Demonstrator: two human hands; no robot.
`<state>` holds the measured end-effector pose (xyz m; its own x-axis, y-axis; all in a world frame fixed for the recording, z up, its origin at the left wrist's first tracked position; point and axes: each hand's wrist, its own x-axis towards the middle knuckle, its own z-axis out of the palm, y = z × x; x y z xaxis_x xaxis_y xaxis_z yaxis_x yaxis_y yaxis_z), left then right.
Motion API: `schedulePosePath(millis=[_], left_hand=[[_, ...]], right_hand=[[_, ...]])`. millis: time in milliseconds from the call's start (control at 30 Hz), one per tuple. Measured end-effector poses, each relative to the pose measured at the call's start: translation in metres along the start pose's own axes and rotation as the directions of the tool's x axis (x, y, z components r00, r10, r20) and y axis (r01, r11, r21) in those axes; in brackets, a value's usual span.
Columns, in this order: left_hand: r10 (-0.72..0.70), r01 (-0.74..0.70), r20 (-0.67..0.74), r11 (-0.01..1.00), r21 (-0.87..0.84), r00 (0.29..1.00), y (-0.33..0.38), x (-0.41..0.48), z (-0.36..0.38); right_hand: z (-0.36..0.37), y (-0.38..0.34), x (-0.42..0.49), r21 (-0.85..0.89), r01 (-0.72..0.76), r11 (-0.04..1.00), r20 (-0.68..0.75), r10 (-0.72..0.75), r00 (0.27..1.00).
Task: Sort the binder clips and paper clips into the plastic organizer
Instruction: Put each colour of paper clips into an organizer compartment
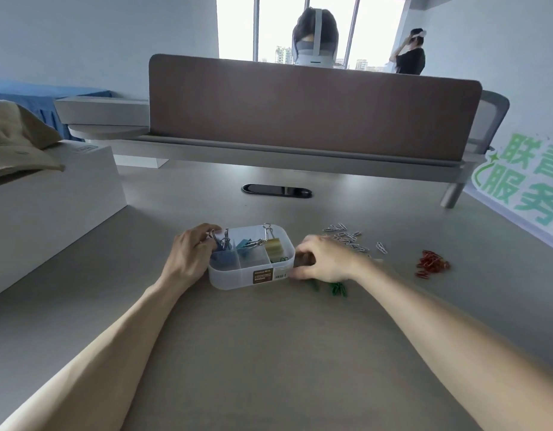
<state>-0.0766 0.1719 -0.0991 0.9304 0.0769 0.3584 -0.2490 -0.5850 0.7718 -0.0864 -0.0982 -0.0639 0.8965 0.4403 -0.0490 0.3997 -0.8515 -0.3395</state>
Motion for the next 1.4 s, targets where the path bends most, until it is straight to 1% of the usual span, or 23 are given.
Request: schedulePosePath(millis=[67,133,200,233,333,367,433,467,500,533,633,767,867,1000,1167,1400], left_hand=[[0.004,-0.004,-0.006,1.000,-0.013,1.000,0.001,-0.001,-0.002],[0.008,-0.008,-0.009,1.000,-0.010,1.000,0.001,-0.001,-0.003],[0.016,-0.016,-0.008,1.000,0.003,1.000,0.001,-0.001,-0.003],[0.015,-0.015,-0.009,1.000,0.004,1.000,0.000,-0.001,-0.003],[0.012,-0.012,-0.001,1.000,-0.008,1.000,-0.001,0.000,0.000],[0.014,-0.014,0.002,1.000,-0.013,1.000,-0.001,0.000,0.000],[0.016,-0.016,0.007,1.000,-0.021,1.000,0.000,-0.001,0.001],[0.021,-0.020,0.011,1.000,-0.020,1.000,0.000,-0.001,0.001],[0.027,-0.026,0.013,1.000,-0.017,1.000,0.000,-0.001,0.001],[0.031,-0.031,0.012,0.999,-0.014,0.999,0.000,-0.001,0.001],[0.029,-0.029,0.008,1.000,-0.009,1.000,0.001,-0.002,0.001],[0.038,-0.038,0.014,0.999,-0.010,0.999,0.002,-0.003,0.000],[0.035,-0.034,0.019,0.999,-0.013,0.999,0.002,-0.002,0.000],[0.036,-0.035,0.019,0.999,-0.017,0.999,0.001,-0.002,0.000],[0.052,-0.052,0.013,0.999,-0.012,0.999,0.000,-0.002,0.000],[0.043,-0.043,0.017,0.999,-0.010,0.999,0.001,-0.001,0.000]], right_hand=[[0.003,-0.003,0.004,-0.022,0.018,1.000,-0.007,-0.018,1.000],[0.001,0.001,0.001,0.001,0.020,1.000,0.023,-0.020,1.000],[-0.002,0.007,-0.006,-0.011,0.015,1.000,0.043,-0.014,0.999],[-0.005,0.010,-0.010,-0.014,0.007,1.000,0.032,-0.007,0.999],[-0.020,0.022,-0.024,0.031,-0.050,0.998,-0.070,0.053,0.996],[-0.026,0.027,-0.028,0.020,-0.081,0.997,-0.055,0.082,0.995],[-0.030,0.032,-0.036,-0.089,-0.122,0.989,0.100,0.130,0.986],[-0.029,0.032,-0.038,-0.149,-0.117,0.982,0.164,0.141,0.976],[-0.026,0.031,-0.039,-0.179,-0.099,0.979,0.194,0.134,0.972],[-0.022,0.029,-0.039,-0.181,-0.087,0.980,0.190,0.122,0.974],[-0.017,0.026,-0.032,-0.132,-0.079,0.988,0.131,0.096,0.987],[-0.015,0.023,-0.028,-0.080,-0.094,0.992,0.132,0.104,0.986],[-0.013,0.022,-0.028,0.067,-0.139,0.988,0.134,0.129,0.983],[-0.014,0.023,-0.030,0.229,-0.204,0.952,0.141,0.175,0.974],[-0.017,0.029,-0.035,0.376,-0.226,0.898,0.130,0.190,0.973],[-0.037,0.030,-0.035,0.517,-0.252,0.818,0.095,0.238,0.967]])
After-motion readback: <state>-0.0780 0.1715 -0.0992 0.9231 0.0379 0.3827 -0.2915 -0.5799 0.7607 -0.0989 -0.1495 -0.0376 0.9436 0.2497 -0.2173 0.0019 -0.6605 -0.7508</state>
